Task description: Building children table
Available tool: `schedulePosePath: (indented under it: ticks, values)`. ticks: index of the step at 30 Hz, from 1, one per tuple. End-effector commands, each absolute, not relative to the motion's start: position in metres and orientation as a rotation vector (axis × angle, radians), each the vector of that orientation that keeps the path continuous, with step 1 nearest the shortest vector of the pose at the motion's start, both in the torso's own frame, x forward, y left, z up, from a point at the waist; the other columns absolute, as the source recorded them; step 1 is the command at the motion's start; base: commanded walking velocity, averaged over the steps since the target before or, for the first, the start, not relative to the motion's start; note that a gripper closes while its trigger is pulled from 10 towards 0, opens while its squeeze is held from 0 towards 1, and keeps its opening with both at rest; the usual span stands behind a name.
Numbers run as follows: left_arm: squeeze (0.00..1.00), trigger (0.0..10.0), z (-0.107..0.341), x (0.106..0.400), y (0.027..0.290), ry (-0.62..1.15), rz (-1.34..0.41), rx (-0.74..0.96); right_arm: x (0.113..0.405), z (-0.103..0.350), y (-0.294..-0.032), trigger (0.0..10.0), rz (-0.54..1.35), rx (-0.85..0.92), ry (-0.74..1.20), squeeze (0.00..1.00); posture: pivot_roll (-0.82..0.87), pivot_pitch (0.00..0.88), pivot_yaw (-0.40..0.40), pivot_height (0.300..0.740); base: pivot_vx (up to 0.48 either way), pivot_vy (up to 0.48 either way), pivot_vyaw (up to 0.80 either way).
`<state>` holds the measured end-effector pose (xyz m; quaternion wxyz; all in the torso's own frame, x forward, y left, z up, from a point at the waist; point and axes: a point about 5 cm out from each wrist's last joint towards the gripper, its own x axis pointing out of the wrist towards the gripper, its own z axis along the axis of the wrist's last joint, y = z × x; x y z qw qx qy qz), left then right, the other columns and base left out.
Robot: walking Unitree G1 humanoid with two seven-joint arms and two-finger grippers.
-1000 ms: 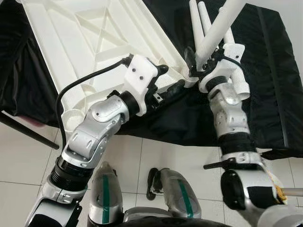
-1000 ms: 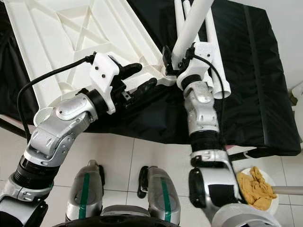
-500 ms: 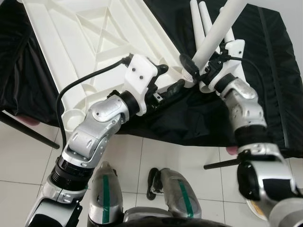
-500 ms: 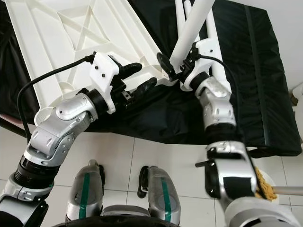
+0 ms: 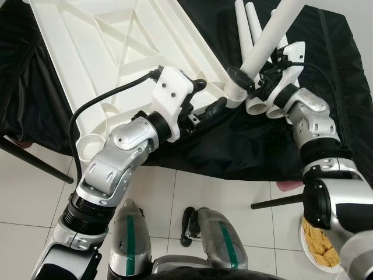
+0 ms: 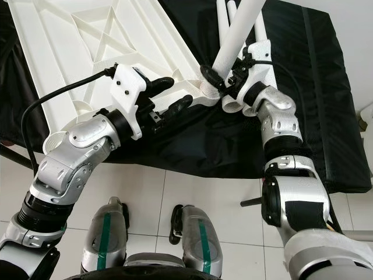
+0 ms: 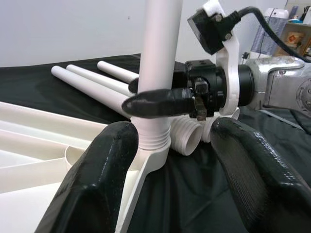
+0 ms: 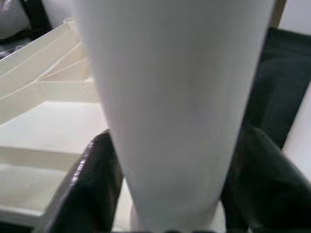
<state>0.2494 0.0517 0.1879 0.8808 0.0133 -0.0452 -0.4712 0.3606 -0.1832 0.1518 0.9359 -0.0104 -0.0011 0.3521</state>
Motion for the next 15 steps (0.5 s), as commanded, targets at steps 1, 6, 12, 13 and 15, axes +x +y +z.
schedulePosePath:
  ticks: [1,6,12,13,15]
  values:
    - [0.00,10.0,0.1888,0.2500,0.0502,-0.097,-0.992,0.040,0.3601,0.1515,-0.1903,0.0,0.730,-0.028,0.008,0.00,0.10,0.053,-0.101,0.740,0.000,0.000,0.00]
    - [0.00,10.0,0.1891,0.2502,0.0503,-0.097,-0.991,0.041,0.3601,0.1508,-0.1913,0.0,0.739,-0.023,0.008,0.00,0.10,0.055,-0.101,0.740,0.000,0.000,0.00]
    - [0.00,10.0,0.1890,0.2499,0.0501,-0.097,-0.993,0.040,0.3599,0.1485,-0.1909,10.0,0.733,-0.034,0.011,0.00,0.10,0.055,-0.099,0.740,0.000,0.000,0.00]
    - [0.00,10.0,0.1890,0.2499,0.0501,-0.097,-0.993,0.040,0.3599,0.1485,-0.1909,10.0,0.733,-0.034,0.011,0.00,0.10,0.055,-0.099,0.740,0.000,0.000,0.00]
    - [0.00,10.0,0.1890,0.2499,0.0502,-0.097,-0.993,0.040,0.3599,0.1480,-0.1906,10.0,0.729,-0.036,0.011,0.00,0.10,0.054,-0.099,0.740,0.000,0.000,0.00]
